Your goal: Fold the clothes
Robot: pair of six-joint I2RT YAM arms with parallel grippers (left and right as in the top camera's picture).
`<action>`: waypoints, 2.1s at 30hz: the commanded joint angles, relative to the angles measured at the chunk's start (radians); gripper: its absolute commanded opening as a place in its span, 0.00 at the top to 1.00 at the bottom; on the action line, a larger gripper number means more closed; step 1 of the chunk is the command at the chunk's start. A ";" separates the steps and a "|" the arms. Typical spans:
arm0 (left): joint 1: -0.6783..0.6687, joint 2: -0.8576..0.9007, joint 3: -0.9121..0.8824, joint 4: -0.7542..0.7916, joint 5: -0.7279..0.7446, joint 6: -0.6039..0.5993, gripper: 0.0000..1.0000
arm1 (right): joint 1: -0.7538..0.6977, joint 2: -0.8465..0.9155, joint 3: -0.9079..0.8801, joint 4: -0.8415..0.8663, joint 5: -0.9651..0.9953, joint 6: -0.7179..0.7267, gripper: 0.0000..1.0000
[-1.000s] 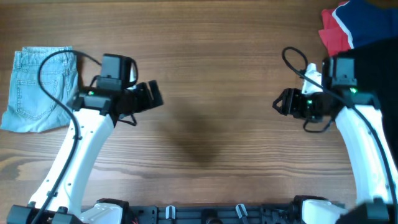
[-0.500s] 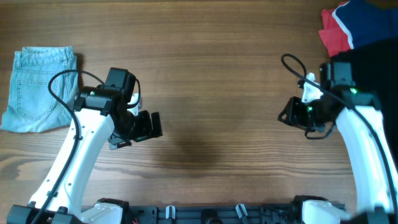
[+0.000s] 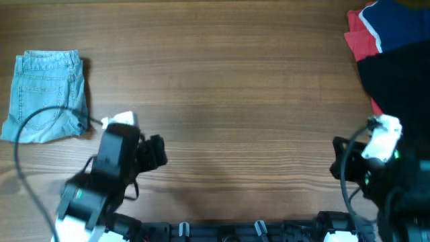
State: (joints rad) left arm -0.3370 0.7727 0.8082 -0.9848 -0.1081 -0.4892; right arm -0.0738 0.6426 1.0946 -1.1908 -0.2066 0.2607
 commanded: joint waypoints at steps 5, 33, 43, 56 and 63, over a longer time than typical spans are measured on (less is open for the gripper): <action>-0.026 -0.183 -0.021 -0.002 -0.329 -0.190 0.00 | -0.002 -0.056 0.001 -0.006 0.054 0.029 0.96; 0.003 -0.091 -0.021 0.287 -0.169 0.208 0.00 | -0.002 0.035 -0.174 0.196 0.088 0.053 0.93; 0.233 -0.179 -0.021 0.270 -0.140 0.151 0.00 | -0.002 0.035 -0.174 0.204 0.088 0.054 0.91; 0.264 -0.105 -0.135 0.439 0.309 0.463 0.00 | -0.002 0.035 -0.174 0.199 0.087 0.056 0.91; 0.263 -0.148 -0.135 0.394 0.218 0.375 0.16 | -0.002 0.034 -0.174 0.168 0.088 0.058 0.91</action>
State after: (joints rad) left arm -0.0792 0.6846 0.6758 -0.5621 0.1562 -0.0639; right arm -0.0738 0.6750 0.9249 -1.0039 -0.1333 0.3347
